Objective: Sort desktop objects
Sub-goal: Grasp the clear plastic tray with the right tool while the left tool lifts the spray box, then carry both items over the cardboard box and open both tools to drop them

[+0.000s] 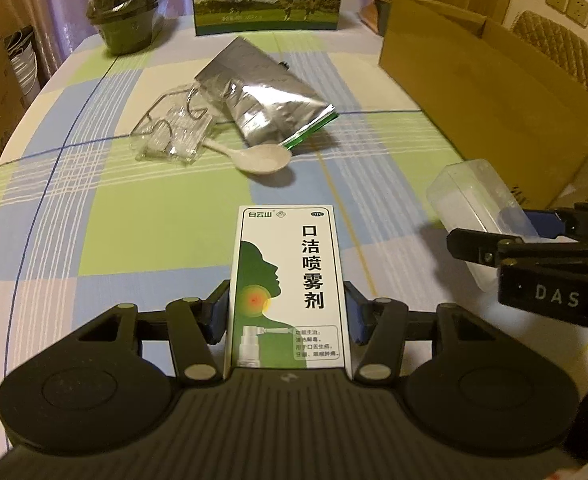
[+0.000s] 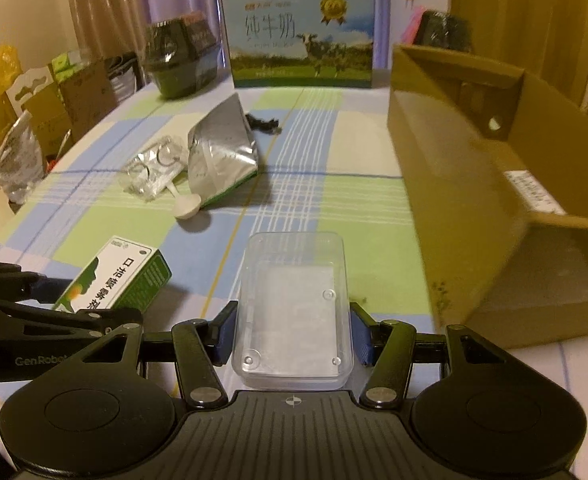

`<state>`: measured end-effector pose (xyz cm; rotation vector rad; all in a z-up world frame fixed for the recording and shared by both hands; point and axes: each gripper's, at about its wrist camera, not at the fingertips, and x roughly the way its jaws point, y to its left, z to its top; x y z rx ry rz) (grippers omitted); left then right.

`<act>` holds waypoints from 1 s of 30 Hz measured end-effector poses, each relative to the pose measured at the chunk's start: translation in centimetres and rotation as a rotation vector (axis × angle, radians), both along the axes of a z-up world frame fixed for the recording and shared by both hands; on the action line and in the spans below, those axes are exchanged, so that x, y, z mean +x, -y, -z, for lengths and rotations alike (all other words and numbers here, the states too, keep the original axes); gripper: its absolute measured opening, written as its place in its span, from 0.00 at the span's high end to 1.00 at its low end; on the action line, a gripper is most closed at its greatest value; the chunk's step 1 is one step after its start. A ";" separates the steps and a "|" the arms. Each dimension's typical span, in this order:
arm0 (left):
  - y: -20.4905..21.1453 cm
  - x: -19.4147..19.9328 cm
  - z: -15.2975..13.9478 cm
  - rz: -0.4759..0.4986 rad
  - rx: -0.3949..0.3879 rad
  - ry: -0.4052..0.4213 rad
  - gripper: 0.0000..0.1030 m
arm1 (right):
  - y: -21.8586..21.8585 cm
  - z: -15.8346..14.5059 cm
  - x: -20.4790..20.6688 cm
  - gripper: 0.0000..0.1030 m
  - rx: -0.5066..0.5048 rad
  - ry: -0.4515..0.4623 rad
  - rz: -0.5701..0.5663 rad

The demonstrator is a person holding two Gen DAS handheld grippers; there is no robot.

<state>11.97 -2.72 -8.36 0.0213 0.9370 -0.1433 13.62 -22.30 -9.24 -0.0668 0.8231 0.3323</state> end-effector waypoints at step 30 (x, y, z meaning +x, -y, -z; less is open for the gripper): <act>16.6 2.1 -12.2 0.259 -0.123 0.207 0.51 | 16.0 -12.4 -0.7 0.48 0.025 0.250 0.249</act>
